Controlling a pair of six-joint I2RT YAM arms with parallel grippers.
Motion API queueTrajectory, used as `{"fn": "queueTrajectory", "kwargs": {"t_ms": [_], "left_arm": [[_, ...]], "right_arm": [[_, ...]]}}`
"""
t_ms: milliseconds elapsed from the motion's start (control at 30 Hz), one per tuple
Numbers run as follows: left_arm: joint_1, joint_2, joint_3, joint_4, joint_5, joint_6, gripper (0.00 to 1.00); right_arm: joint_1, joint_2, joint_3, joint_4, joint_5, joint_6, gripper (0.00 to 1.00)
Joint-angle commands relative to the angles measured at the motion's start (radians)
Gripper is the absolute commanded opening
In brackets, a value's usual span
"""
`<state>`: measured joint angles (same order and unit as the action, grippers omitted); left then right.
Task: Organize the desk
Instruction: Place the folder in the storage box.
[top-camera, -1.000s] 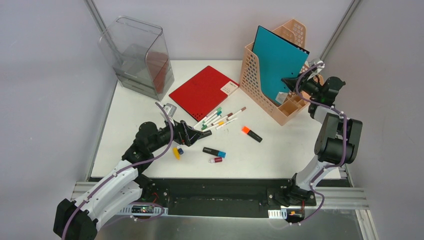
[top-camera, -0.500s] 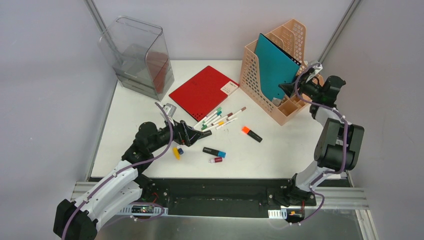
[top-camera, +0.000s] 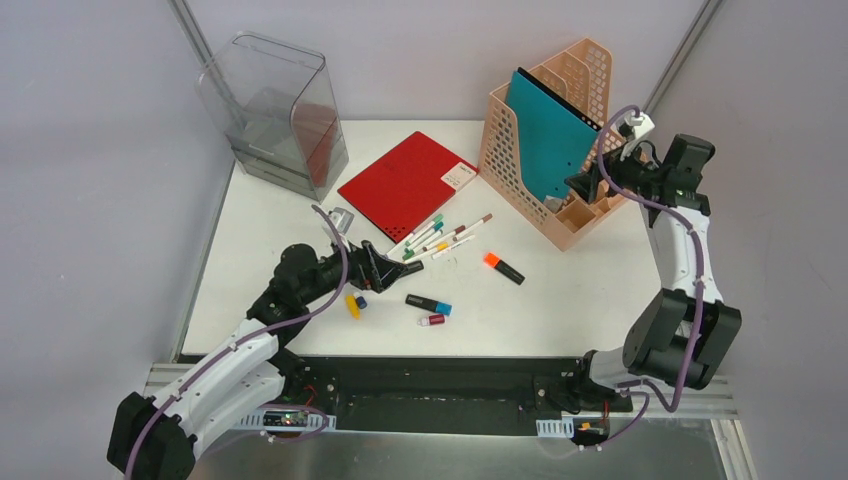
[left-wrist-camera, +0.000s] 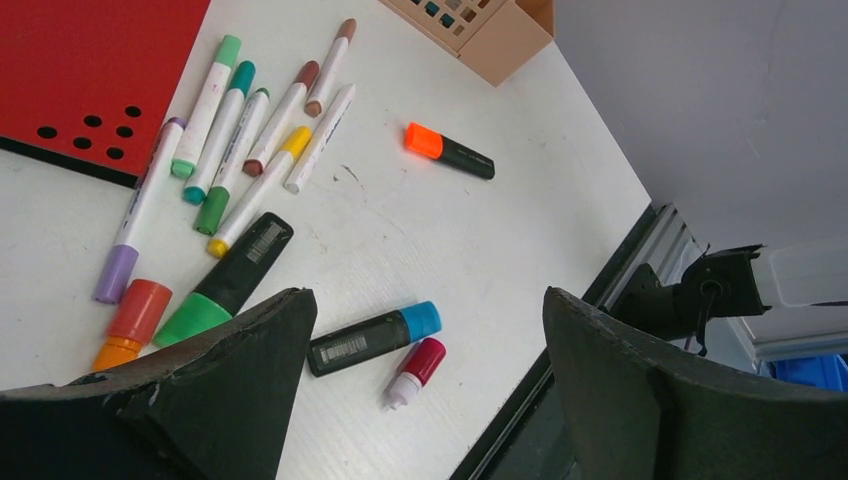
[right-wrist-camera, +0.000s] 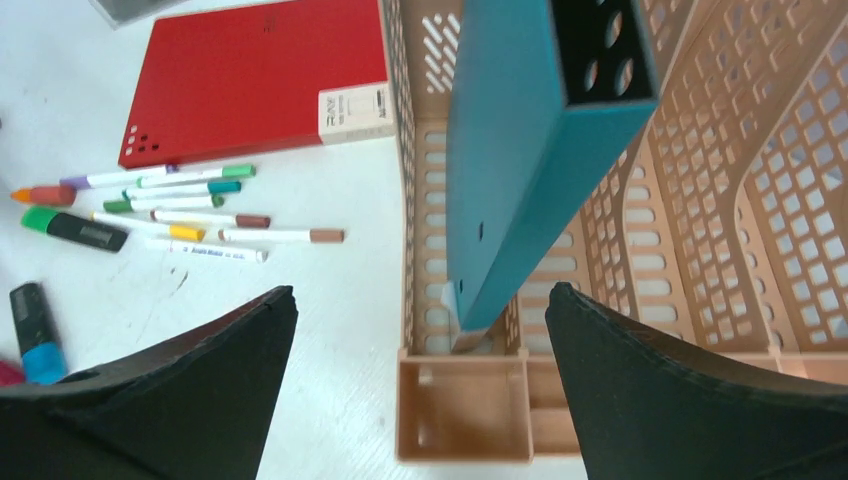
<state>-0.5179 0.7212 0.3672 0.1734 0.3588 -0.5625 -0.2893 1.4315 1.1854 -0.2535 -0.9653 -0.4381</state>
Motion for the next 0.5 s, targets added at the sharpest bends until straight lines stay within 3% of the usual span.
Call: {"fn": "queueTrajectory", "kwargs": {"t_ms": [0,233,467], "left_arm": [[-0.007,0.020,-0.019,0.068,-0.034,-0.029,0.88],[-0.006,0.048,-0.041,0.096,-0.088,-0.054,0.91],[-0.005,0.098,-0.082,0.215,-0.142,-0.108,0.98]], "right_arm": [[-0.009,-0.090,0.063,-0.270,0.051,-0.130,0.99],[-0.027,-0.176,0.109,-0.481,0.097,-0.154,0.99],[-0.024,-0.252,0.111,-0.591,-0.042,-0.049,0.99]]}}
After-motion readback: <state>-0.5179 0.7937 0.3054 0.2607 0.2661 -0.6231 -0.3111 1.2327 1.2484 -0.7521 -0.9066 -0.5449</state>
